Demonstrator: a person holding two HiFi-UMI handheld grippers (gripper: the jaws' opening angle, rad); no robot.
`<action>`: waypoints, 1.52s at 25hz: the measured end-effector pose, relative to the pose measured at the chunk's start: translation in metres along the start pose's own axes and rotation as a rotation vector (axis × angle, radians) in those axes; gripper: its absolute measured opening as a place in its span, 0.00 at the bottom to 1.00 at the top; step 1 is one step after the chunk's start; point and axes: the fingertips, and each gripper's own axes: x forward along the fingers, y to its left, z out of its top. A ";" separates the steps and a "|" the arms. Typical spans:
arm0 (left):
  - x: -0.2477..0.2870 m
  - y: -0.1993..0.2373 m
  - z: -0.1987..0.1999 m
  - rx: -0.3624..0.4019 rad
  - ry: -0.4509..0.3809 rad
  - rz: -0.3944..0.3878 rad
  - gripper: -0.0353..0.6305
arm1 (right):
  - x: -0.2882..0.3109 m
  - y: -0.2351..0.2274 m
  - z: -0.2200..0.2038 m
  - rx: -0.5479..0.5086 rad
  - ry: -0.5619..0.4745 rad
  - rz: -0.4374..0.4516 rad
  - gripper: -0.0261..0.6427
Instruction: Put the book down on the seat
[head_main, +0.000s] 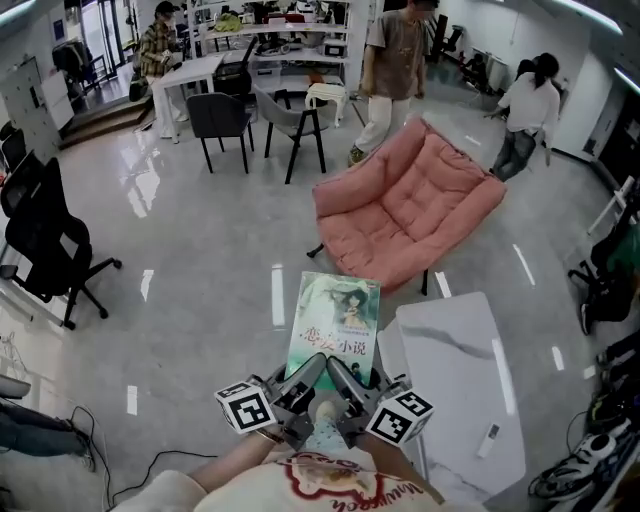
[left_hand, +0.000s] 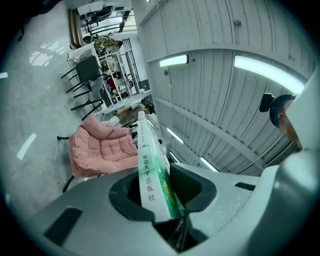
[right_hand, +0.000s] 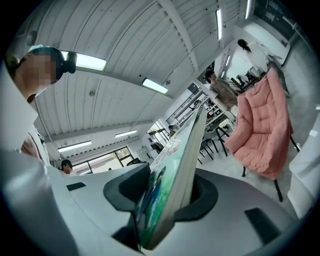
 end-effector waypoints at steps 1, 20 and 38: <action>0.015 0.004 0.007 0.000 -0.004 -0.002 0.20 | 0.007 -0.011 0.011 -0.003 0.004 0.003 0.26; 0.136 0.055 0.053 -0.002 -0.037 0.024 0.20 | 0.061 -0.114 0.090 0.017 0.015 0.029 0.26; 0.200 0.108 0.113 0.018 -0.047 0.016 0.20 | 0.132 -0.174 0.130 -0.001 0.001 0.039 0.26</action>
